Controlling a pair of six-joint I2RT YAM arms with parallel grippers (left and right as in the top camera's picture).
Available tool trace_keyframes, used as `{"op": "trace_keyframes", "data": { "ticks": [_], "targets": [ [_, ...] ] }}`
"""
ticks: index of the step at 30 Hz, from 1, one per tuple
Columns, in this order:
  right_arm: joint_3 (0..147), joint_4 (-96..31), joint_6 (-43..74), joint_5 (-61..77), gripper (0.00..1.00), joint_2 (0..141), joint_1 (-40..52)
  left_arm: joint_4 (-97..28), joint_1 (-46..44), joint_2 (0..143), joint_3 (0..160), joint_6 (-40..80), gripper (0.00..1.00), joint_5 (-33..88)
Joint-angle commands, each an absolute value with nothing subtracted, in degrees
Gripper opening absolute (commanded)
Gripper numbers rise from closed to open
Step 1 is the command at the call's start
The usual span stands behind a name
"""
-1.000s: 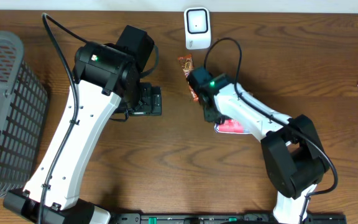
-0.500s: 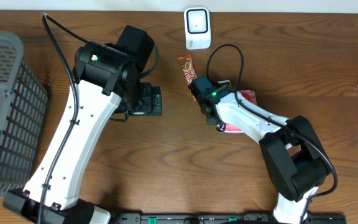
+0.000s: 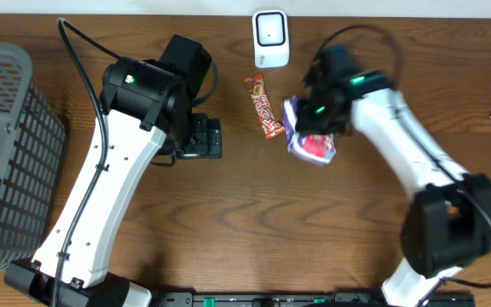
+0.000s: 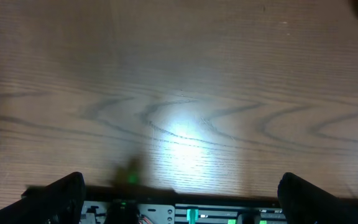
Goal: Scan the item barcode
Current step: 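Move the purple bag rightward and release it on the table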
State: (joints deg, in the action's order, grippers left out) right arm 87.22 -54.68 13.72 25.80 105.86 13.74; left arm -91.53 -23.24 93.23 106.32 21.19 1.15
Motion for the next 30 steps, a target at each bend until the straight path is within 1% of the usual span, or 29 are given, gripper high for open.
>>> {"op": "trace_keyframes", "data": {
  "ticks": [1, 3, 7, 10, 11, 12, 13, 16, 17, 20, 25, 30],
  "targets": [
    [85.4, -56.2, -1.2, 60.6, 0.01, 106.2, 5.3, -91.8, -22.9, 93.3, 106.3, 21.7, 0.98, 0.8],
    [82.0, -55.9, -3.9, 67.7, 0.01, 107.4, 1.3, -91.8, -22.9, 93.3, 106.3, 21.7, 0.98, 0.8],
    [72.9, -50.7, -4.0, 76.1, 0.01, 111.7, -5.0, -91.8, -22.9, 93.3, 106.3, 21.7, 0.98, 0.8],
    [69.6, -47.8, -4.4, 77.9, 0.01, 114.8, -9.9, -91.8, -22.9, 93.3, 106.3, 21.7, 0.98, 0.8],
    [69.5, -47.6, -4.8, 76.1, 0.11, 115.3, -11.9, -91.8, -22.9, 93.3, 106.3, 21.7, 0.98, 0.8],
    [69.6, -47.4, -4.6, 74.5, 0.15, 115.3, -12.9, -91.8, -22.9, 93.3, 106.3, 21.7, 0.98, 0.8],
    [69.9, -47.6, -3.6, 69.9, 0.23, 115.3, -14.6, -91.8, -22.9, 93.3, 106.3, 21.7, 0.98, 0.8],
    [71.6, -50.4, 2.6, 49.2, 0.25, 115.0, -17.9, -91.8, -22.9, 93.3, 106.3, 21.7, 0.98, 0.8],
    [72.4, -52.8, 2.8, 43.6, 0.27, 114.9, -18.4, -91.8, -22.9, 93.3, 106.3, 21.7, 0.98, 0.8],
    [73.4, -54.8, 2.5, 42.1, 0.30, 114.8, -18.2, -91.8, -22.9, 93.3, 106.3, 21.7, 0.98, 0.8],
    [75.0, -55.7, 2.4, 42.4, 0.29, 114.7, -16.7, -91.8, -22.9, 93.3, 106.3, 21.7, 0.98, 0.8],
    [78.7, -61.4, -1.9, 46.7, 0.30, 114.7, -15.4, -91.8, -22.9, 93.3, 106.3, 21.7, 0.98, 0.8]
  ]
}}
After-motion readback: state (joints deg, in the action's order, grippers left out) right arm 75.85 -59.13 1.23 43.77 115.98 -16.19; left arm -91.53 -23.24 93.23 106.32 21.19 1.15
